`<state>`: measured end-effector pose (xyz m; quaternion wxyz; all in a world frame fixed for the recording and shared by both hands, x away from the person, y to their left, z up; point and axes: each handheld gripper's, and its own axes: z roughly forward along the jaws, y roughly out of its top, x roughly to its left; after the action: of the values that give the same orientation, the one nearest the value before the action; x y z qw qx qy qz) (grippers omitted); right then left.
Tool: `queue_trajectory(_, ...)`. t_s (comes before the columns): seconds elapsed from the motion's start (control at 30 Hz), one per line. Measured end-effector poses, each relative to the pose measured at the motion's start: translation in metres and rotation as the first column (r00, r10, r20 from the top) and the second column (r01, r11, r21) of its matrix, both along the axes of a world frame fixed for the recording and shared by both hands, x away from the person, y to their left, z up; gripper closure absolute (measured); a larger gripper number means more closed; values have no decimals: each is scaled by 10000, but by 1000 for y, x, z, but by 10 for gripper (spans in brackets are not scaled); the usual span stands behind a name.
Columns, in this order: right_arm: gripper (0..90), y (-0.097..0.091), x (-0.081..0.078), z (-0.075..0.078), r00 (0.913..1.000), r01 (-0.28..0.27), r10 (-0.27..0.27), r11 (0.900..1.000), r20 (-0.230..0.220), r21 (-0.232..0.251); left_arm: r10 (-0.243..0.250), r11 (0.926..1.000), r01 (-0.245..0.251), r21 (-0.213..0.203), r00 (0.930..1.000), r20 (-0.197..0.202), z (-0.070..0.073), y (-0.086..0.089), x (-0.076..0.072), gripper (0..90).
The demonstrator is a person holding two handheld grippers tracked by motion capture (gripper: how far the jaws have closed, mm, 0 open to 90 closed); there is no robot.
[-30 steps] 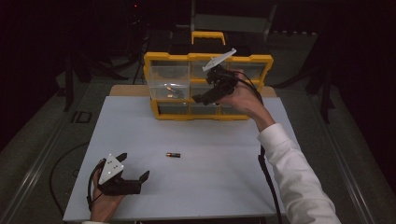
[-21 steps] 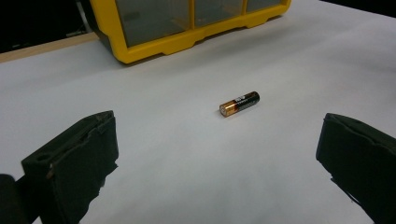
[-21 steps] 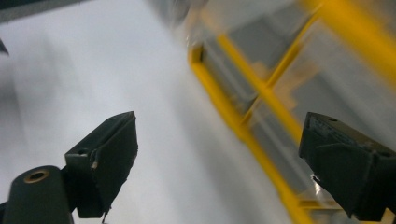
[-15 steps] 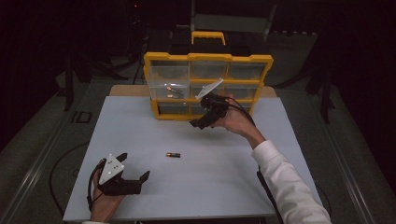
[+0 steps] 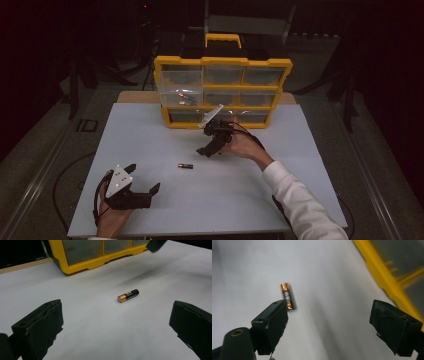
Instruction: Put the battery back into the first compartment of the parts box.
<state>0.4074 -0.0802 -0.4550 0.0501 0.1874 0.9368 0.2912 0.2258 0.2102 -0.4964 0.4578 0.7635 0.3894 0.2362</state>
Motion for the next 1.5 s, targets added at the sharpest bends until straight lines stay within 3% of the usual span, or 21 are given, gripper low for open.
queue_trajectory(0.6, 172, 34, -15, -33, 9971, -609, 582, 9966, -494, -549, 4, 10000, -4, -10, 10000, 10, 0, 0, 0, 0)
queue_trajectory(0.73, 210, 43, -19, -41, 9957, -878, 843, 9913, -389, -986, -14, 10000, 14, 9, 10000, 11, 0, 0, 0, 0)
queue_trajectory(0.87, 244, 49, -22, -46, 9940, -1046, 1003, 9883, -436, -1113, -20, 10000, 20, -20, 10000, 4, 0, 0, 0, 0)
queue_trajectory(1.17, 404, 60, -22, -57, 9888, -1350, 1251, 9821, -815, -1316, -20, 10000, 20, -6, 10000, -19, 0, 0, 0, 0)
queue_trajectory(1.2, 529, 63, -22, -57, 9873, -1332, 1204, 9829, -1032, -1274, -18, 10000, 18, 1, 10000, -22, -1, 0, 0, 0)
queue_trajectory(1.23, 529, 63, -22, -57, 9873, -1332, 1204, 9829, -1032, -1274, -18, 10000, 18, 1, 10000, -22, -1, 0, 0, 0)
queue_trajectory(1.27, 620, 65, -22, -59, 9824, -1527, 1373, 9808, -1267, -1210, -20, 10000, 20, -4, 10000, -22, 0, 0, 0, 0)
queue_trajectory(1.37, 738, 67, -22, -61, 9841, -1468, 1306, 9796, -1206, -1371, -13, 10000, 13, -5, 10000, -16, 0, 0, 0, 0)
queue_trajectory(1.43, 771, 66, -20, -61, 9813, -1488, 1296, 9798, -1423, -1337, -7, 10000, 7, -14, 10000, -16, 0, 0, 0, 0)
queue_trajectory(1.5, 771, 65, -21, -60, 9826, -1519, 1340, 9782, -1284, -1416, -8, 10000, 8, 3, 10000, 1, 0, 0, 0, 0)
